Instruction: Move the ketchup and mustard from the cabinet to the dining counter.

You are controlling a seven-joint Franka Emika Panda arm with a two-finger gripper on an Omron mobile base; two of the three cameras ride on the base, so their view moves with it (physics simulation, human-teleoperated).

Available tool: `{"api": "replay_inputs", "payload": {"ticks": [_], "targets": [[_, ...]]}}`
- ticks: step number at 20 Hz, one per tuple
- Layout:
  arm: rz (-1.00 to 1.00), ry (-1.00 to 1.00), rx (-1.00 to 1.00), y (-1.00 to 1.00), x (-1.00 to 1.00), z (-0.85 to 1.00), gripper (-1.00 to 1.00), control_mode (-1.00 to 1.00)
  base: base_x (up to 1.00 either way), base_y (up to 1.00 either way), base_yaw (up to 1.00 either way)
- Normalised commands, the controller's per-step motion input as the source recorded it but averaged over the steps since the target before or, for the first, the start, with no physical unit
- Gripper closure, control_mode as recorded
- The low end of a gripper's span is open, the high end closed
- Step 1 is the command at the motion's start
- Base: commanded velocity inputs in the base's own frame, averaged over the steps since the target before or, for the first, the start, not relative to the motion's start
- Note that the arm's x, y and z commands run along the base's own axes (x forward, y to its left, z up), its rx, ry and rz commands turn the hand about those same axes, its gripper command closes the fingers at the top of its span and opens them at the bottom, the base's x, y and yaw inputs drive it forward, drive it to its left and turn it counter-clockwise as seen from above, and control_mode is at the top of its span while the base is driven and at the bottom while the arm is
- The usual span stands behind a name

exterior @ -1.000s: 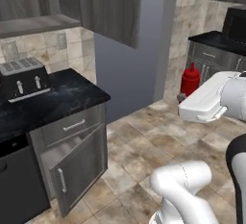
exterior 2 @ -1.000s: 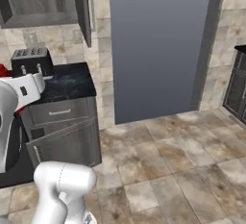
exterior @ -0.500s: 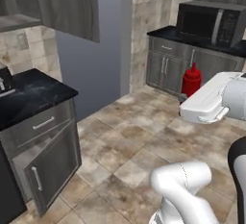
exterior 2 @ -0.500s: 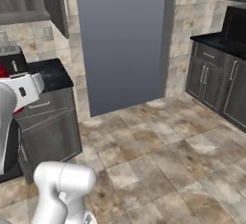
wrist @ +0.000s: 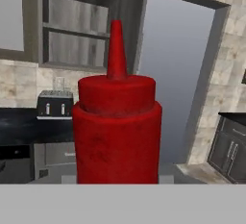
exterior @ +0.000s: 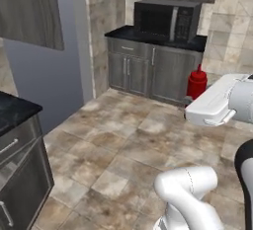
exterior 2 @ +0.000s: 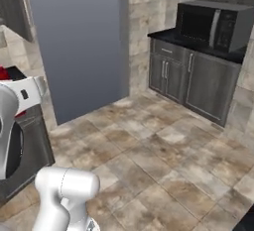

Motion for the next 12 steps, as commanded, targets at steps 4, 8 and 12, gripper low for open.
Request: {"api": "replay_inputs", "payload": {"ticks": [4, 8, 12], "targets": [[0.00, 0.00, 0.00, 0.00, 0.00, 0.00, 1.00, 1.00, -0.55, 0.28, -0.52], [0.00, 0.00, 0.00, 0.00, 0.00, 0.00, 1.00, 1.00, -0.46, 0.40, -0.56], [0.00, 0.00, 0.00, 0.00, 0.00, 0.00, 1.00, 1.00, -0.43, 0.34, -0.58]]}}
